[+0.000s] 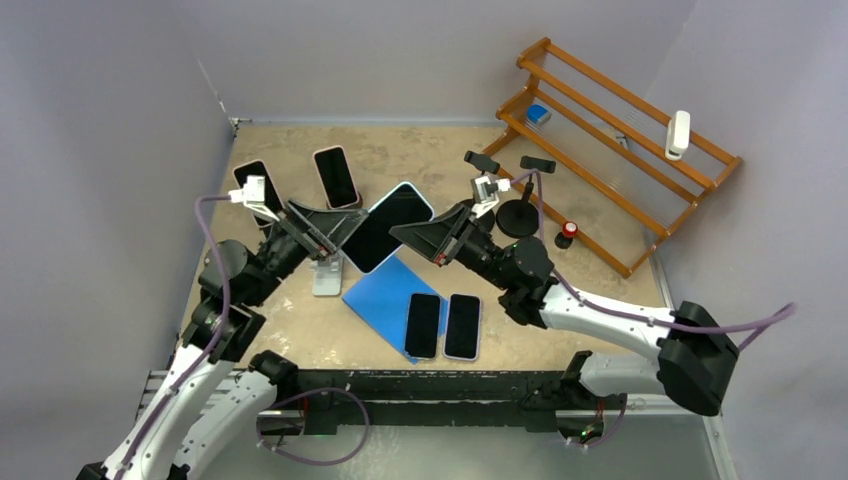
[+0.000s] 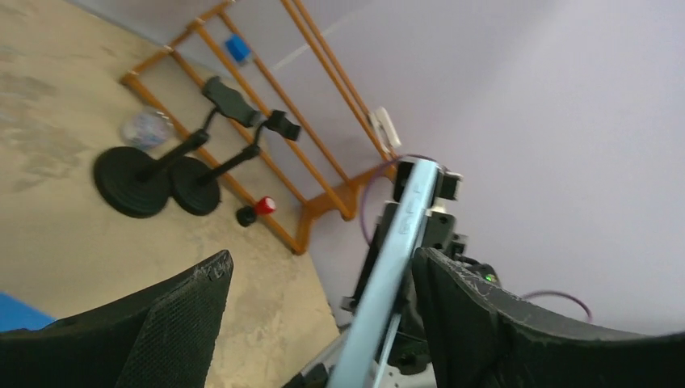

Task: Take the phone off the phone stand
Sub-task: Adjust the phone, then place the phone at the center of the board.

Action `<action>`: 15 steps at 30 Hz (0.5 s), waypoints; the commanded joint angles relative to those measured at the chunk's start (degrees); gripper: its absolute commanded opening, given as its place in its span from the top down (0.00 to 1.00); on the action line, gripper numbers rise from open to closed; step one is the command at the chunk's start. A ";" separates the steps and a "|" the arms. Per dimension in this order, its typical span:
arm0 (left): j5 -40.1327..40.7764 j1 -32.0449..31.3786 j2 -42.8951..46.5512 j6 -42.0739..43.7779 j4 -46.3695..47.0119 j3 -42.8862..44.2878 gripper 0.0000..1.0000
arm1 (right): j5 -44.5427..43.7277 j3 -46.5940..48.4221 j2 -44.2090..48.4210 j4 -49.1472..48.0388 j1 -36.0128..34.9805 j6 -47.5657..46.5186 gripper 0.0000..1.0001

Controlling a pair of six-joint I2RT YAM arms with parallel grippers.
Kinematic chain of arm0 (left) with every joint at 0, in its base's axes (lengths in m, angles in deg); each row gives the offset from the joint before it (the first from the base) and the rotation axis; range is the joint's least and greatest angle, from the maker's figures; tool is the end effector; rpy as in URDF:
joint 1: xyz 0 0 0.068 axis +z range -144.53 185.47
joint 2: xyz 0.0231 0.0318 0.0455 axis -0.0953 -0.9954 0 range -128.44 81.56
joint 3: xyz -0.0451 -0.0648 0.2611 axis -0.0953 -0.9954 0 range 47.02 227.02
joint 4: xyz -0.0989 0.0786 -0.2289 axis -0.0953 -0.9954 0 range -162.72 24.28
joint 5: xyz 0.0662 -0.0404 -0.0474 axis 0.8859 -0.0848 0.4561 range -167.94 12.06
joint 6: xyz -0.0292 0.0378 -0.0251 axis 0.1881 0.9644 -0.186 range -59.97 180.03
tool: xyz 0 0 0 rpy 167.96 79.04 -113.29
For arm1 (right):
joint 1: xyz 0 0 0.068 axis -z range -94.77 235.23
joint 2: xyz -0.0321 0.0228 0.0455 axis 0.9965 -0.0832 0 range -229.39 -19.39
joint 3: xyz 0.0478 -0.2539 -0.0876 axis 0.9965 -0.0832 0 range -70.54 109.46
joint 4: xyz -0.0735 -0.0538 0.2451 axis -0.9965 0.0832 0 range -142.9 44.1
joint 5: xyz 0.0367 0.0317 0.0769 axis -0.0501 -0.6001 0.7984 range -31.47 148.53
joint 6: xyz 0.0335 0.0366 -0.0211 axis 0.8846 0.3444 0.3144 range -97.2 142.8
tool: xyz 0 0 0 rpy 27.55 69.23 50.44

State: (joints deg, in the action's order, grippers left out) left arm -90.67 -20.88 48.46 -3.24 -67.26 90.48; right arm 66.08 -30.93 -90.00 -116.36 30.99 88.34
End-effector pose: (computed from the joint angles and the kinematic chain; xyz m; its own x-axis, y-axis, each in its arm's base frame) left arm 0.1189 -0.0677 0.3773 -0.4992 -0.7250 -0.4746 0.4051 0.2889 -0.8674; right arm 0.1514 0.2182 0.3465 -0.6614 0.6257 -0.4136 -0.6455 -0.1939 0.7388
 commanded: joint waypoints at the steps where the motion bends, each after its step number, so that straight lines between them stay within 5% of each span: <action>1: 14.81 -0.11 4.72 6.46 -16.36 5.48 0.19 | 2.25 -0.90 5.27 0.43 2.25 -0.39 1.00; 7: 27.83 -0.11 10.48 16.79 -19.61 6.16 0.12 | 8.33 -0.08 7.65 13.64 3.88 -5.65 1.00; 11: 26.07 -0.11 9.64 26.27 -19.09 6.16 0.12 | 9.85 4.81 6.28 30.32 3.81 -14.89 1.00; 15: 21.13 -0.11 7.80 32.21 -17.96 4.92 0.14 | 12.04 1.53 4.41 31.13 3.80 -14.60 1.00</action>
State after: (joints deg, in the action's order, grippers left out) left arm -66.98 -20.88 58.38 19.21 -85.99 95.38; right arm 74.21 -30.36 -85.21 -87.73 34.88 77.06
